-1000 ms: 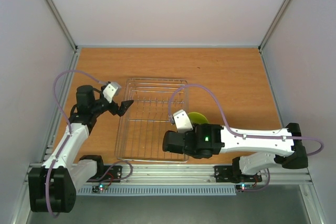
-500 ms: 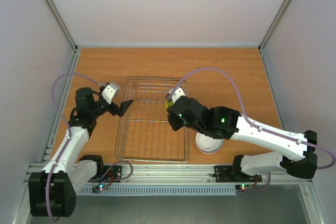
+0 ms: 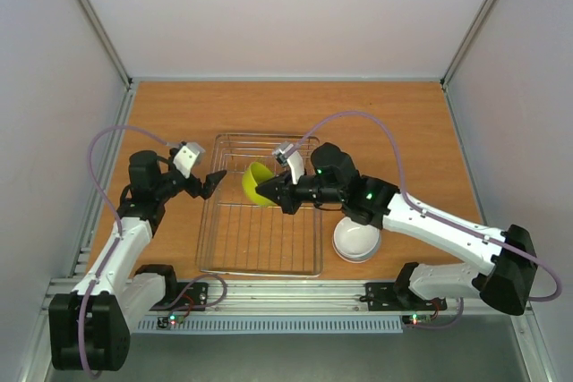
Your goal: Load the bowls into the dish rack
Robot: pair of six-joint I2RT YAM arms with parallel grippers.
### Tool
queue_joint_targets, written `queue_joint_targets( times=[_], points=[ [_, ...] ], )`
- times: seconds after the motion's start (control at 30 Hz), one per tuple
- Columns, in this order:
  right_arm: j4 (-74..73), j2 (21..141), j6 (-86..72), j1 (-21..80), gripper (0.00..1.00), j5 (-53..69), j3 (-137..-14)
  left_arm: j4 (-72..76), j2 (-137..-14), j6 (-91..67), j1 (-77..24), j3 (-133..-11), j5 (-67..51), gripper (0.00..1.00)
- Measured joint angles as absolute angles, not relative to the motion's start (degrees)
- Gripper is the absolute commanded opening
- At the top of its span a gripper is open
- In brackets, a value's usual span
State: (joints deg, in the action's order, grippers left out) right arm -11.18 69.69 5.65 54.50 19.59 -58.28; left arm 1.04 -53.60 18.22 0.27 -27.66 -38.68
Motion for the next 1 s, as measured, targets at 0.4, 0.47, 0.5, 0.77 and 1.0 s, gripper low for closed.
queue_joint_targets(
  times=[0.4,0.47,0.5,0.77,1.0],
  points=[
    [42.96,77.82,-13.89,45.67,0.01,36.03,-35.79,8.25,-53.58,13.63,0.27,-25.98,-22.52,0.99],
    [54.22,83.46,-19.73,43.62,0.01,36.8,-34.28,10.26,-53.6,12.75,0.27,-25.34,-18.24,0.99],
    [58.08,86.26,-22.04,42.89,0.01,36.84,-34.24,11.05,-53.6,12.29,0.27,-25.08,-16.12,0.99],
    [70.35,91.37,-28.8,43.42,0.01,35.59,-35.55,14.9,-54.19,10.15,0.82,-24.36,-8.95,0.99],
    [74.32,97.01,-32.64,44.21,0.01,33.36,-41.69,15.53,-56.69,9.32,1.34,-24.36,-8.73,0.99]
  ],
)
